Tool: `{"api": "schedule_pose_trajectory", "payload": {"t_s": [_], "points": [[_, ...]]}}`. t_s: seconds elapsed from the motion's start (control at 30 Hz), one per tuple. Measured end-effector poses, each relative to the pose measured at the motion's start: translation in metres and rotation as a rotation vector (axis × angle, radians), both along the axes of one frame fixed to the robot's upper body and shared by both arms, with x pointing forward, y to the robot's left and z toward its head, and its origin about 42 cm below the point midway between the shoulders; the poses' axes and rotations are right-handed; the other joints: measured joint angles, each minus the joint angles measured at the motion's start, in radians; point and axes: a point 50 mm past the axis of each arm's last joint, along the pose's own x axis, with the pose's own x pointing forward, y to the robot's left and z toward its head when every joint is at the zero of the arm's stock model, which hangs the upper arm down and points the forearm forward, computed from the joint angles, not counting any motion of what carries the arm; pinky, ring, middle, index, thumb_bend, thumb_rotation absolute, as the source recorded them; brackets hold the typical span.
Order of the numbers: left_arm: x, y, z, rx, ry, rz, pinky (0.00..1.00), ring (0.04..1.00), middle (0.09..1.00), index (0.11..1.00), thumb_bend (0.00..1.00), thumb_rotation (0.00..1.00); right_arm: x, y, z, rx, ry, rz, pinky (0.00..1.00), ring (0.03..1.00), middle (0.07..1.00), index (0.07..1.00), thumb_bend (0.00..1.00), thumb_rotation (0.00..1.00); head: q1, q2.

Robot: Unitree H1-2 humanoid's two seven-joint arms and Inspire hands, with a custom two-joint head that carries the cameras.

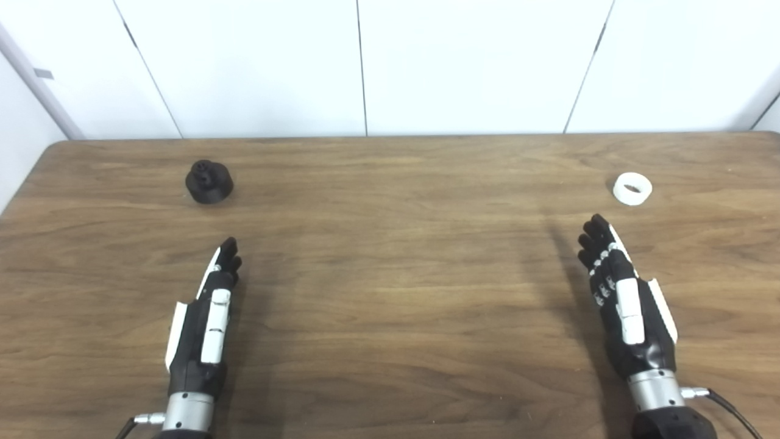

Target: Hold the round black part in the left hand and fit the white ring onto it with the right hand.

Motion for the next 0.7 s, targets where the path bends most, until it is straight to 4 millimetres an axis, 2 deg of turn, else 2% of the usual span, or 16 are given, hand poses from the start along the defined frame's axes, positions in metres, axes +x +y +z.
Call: {"api": "schedule_pose_trajectory", "payload": {"t_s": [0.2, 0.7], "points": [[0.0003, 0.0004, 0.0002, -0.004, -0.001, 0.0, 1.0, 0.989, 0.996, 0.99, 0.46, 0.9, 0.0, 0.0001, -0.0001, -0.006, 0.002, -0.004, 0.97, 0.967, 0.963, 0.956, 0.55, 0.95, -0.005, 0.002], [0.0006, 0.0005, 0.0001, -0.01, -0.002, -0.003, 1.0, 0.99, 0.999, 0.992, 0.48, 0.86, -0.0001, 0.0001, -0.0001, -0.007, 0.003, -0.006, 0.97, 0.969, 0.965, 0.958, 0.54, 0.94, -0.003, 0.002]]}}
